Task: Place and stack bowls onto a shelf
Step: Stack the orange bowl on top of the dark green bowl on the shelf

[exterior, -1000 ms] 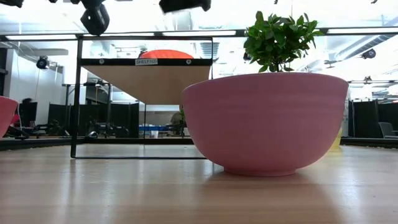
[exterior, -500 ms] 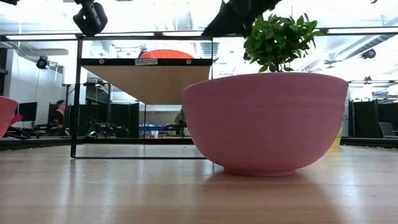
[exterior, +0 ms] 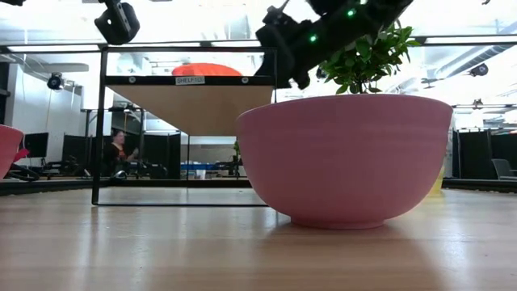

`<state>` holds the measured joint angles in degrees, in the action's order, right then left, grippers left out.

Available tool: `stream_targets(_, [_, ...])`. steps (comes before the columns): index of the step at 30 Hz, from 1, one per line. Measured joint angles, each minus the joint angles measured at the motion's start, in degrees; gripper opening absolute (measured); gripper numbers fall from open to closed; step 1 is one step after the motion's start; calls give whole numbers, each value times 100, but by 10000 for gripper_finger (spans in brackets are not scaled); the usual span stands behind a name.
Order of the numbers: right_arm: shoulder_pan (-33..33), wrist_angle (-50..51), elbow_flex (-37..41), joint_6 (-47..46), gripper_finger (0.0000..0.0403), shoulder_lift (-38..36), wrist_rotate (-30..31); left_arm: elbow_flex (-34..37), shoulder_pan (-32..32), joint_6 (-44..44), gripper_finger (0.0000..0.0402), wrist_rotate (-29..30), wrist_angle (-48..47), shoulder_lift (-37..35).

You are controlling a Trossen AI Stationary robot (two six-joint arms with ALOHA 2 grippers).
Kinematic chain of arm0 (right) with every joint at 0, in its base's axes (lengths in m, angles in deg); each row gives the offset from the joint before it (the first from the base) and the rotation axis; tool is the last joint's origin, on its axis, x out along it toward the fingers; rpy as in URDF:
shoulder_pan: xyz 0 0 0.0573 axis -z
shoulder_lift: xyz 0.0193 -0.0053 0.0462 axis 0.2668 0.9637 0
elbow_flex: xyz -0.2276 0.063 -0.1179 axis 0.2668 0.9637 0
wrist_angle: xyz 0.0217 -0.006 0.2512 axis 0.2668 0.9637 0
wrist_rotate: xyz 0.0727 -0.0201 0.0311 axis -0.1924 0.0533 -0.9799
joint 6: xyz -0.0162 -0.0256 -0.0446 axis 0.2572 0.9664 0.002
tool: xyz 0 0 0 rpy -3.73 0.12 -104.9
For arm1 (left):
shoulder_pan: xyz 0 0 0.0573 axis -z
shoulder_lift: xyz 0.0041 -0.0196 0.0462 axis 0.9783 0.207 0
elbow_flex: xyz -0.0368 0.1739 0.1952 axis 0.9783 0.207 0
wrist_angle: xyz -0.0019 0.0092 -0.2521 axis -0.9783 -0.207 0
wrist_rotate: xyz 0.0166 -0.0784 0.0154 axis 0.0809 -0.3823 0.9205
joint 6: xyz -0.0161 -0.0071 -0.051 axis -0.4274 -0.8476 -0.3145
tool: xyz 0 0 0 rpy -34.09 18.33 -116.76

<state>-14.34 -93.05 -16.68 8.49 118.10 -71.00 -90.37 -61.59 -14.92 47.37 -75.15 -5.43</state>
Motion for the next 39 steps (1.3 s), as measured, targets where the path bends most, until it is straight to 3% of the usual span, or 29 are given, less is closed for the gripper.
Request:
stream_targets(7, [-8,957,-461,-1,9,163,277,-8,0,-342,0,-287,-81,-6])
stream_targets(19, [-517,1957,-477,-297,9,-542,713,-11,161,-2885,0,-2037,-2128,-33])
stream_targets(32, [-1093,1913,-475,-325,9,-674,723,-11,603,-4698,0,-2007,-4977,102])
stream_targets(39, [-1103,1911,-475,-388,9,-674,728,-11,937,-4776,0,-1996,-5234,494])
